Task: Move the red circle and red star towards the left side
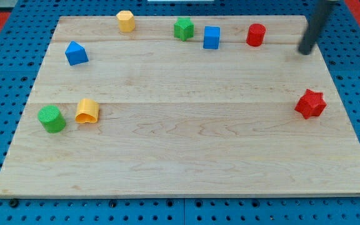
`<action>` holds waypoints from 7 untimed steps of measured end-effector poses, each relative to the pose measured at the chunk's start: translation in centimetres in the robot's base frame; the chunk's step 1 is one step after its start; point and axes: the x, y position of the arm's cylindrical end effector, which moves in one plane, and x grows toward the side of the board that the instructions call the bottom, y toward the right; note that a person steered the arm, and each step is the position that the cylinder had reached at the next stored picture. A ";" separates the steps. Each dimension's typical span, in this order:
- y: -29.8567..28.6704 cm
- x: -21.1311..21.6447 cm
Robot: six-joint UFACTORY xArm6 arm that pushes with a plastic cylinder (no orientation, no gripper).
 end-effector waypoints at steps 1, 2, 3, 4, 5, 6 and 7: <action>-11.5 0.5; -3.5 0.7; 13.1 1.2; 11.1 0.5; -3.7 -4.1; -0.5 -0.4; 8.1 4.8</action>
